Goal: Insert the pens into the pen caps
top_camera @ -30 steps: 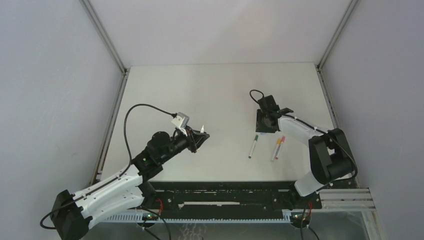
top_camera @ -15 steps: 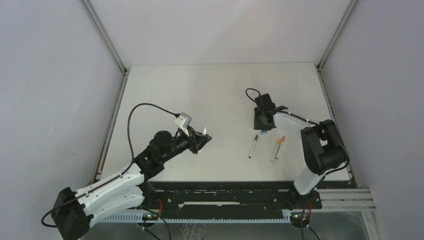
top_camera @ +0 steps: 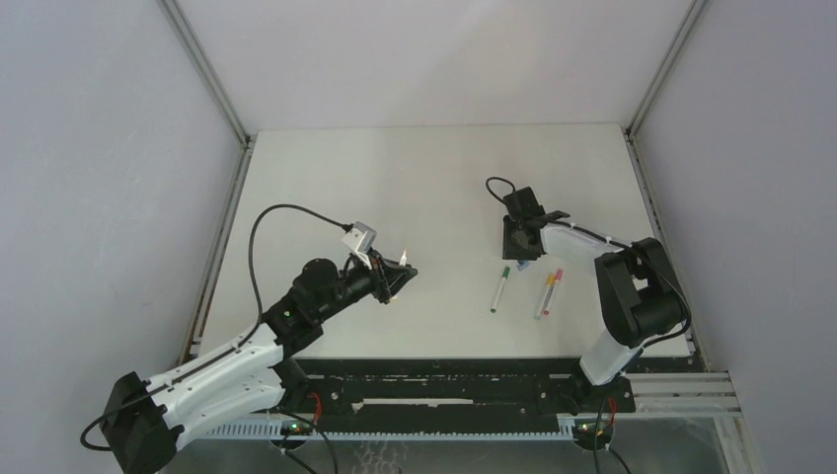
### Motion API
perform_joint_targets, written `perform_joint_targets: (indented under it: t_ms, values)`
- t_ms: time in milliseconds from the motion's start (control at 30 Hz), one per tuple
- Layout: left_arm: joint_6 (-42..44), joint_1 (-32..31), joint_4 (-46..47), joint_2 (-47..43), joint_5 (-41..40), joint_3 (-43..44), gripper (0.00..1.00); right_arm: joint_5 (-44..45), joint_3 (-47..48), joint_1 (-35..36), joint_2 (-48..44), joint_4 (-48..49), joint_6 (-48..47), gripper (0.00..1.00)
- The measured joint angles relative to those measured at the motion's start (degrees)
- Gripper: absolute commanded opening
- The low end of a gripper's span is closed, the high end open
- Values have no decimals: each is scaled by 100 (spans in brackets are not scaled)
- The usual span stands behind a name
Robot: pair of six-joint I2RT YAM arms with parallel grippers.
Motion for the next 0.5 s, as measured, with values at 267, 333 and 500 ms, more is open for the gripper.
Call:
perform_joint_targets:
  t_ms: [267,333,500]
  values:
    - [0,7,2,-39,0,0,0,55,-256,0,-509,-232,66,33]
    - [0,7,0,-39,0,0,0,66,-256,0,-614,-269,68,34]
    - [-2,7,-2,-48,0,0,0,166,-254,-7,-776,-299,70,30]
